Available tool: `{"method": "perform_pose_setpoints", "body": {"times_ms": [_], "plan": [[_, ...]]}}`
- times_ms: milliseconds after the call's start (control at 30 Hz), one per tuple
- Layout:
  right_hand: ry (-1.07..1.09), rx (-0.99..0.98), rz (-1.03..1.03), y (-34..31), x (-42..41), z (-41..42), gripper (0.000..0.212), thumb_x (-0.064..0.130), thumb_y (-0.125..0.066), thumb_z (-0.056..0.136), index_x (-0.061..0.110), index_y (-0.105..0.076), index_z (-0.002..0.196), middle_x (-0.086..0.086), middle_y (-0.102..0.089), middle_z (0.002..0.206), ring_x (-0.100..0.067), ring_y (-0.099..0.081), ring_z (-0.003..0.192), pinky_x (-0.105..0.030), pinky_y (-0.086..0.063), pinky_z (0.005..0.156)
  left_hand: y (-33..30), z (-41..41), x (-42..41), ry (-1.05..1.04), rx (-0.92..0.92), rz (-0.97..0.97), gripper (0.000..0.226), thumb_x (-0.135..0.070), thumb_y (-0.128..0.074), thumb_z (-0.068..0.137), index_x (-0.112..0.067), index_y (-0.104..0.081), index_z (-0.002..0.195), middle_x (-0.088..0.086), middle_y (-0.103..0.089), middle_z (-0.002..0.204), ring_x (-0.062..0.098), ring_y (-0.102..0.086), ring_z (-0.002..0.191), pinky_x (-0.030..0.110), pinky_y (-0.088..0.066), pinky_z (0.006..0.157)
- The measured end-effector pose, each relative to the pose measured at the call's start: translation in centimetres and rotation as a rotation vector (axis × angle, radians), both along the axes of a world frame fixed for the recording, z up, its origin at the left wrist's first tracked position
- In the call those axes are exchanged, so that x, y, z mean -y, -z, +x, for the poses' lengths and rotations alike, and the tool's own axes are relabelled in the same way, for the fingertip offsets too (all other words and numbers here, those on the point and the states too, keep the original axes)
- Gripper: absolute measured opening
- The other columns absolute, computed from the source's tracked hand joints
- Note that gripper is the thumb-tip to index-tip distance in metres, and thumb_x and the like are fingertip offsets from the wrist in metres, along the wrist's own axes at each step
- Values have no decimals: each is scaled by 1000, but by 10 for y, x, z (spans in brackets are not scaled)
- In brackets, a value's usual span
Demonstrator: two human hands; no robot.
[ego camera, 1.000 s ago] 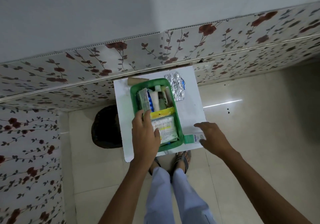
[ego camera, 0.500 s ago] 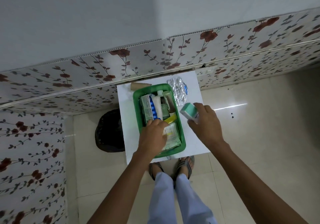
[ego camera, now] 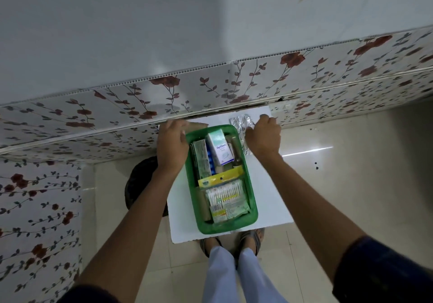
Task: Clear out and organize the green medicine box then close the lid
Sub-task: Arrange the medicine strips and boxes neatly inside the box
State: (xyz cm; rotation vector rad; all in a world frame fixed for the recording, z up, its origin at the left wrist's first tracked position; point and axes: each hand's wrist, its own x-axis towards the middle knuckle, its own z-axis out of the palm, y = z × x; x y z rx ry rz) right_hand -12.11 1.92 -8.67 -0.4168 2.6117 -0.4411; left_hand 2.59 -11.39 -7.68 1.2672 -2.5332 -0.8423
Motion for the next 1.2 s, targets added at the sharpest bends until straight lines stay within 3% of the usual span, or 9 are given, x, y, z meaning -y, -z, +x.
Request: {"method": "perform_pose_setpoints", "body": {"times_ms": [167, 300, 433, 500, 600, 767, 867, 1100, 1200], "plan": [[-61, 165, 221, 35, 13, -16, 82, 44, -71, 74, 2, -31, 131, -20, -40, 134, -38, -39, 125, -46, -38, 100, 13, -26, 44, 246, 77, 156, 38, 5, -56, 82, -8, -62, 118, 13, -62, 125, 27, -60, 110, 24, -41, 94], [-44, 166, 98, 45, 17, -19, 49, 24, -69, 77, -1, -49, 113, -23, -58, 117, -39, -54, 110, -39, -47, 84, 17, -29, 57, 205, 71, 395, 45, -3, -68, 77, -9, -61, 120, 9, -61, 127, 22, -58, 114, 24, -40, 95], [21, 78, -69, 20, 10, -24, 21, 7, -48, 87, -5, -56, 102, -27, -62, 107, -40, -59, 97, -33, -40, 67, 23, -26, 63, 383, 35, 222, 37, -7, -70, 75, 0, -65, 111, 18, -68, 113, 28, -63, 103, 26, -43, 90], [68, 23, -167, -5, 2, -22, 19, 9, -52, 87, -2, -55, 102, -24, -63, 105, -38, -59, 94, -33, -41, 67, 34, -22, 66, 523, 63, 90, 34, -14, -69, 76, 3, -67, 105, 22, -69, 102, 34, -64, 94, 33, -45, 83], [177, 113, -393, -47, -15, -7, 28, 17, -65, 83, 6, -54, 106, -9, -64, 96, -25, -61, 83, -29, -50, 66, 55, -12, 68, 617, 227, -91, 37, -12, -67, 79, -5, -62, 115, 20, -65, 111, 37, -55, 106, 43, -43, 89], [98, 225, -456, -75, -33, 49, 19, 22, -57, 89, 13, -58, 106, -3, -67, 95, -15, -64, 77, -24, -56, 61, 65, -14, 68, 369, 486, -236, 27, -6, -62, 80, -8, -67, 106, 18, -63, 112, 36, -53, 109, 44, -48, 85], [27, 249, -412, -66, -37, 73, 24, 19, -54, 91, 15, -57, 114, -2, -66, 93, -8, -55, 69, -2, -40, 54, 62, -10, 70, 255, 460, -126, 25, -14, -62, 80, -2, -67, 102, 23, -61, 109, 39, -56, 102, 42, -48, 83], [-413, 182, -223, -54, -44, 83, 29, 7, -50, 88, 22, -64, 110, -10, -70, 107, -31, -64, 92, -34, -52, 72, 19, 46, 41, -125, 247, 116, 35, -29, -60, 83, 3, -65, 95, 21, -68, 88, 34, -62, 78, 34, -43, 66], [-710, 202, -65, -46, -39, 94, 45, 2, -50, 85, 32, -61, 117, -8, -62, 115, -30, -62, 100, -34, -52, 75, -5, 66, 14, -265, 78, 206, 27, -29, -60, 84, -4, -64, 92, 12, -60, 79, 23, -55, 72, 32, -41, 66]]}}
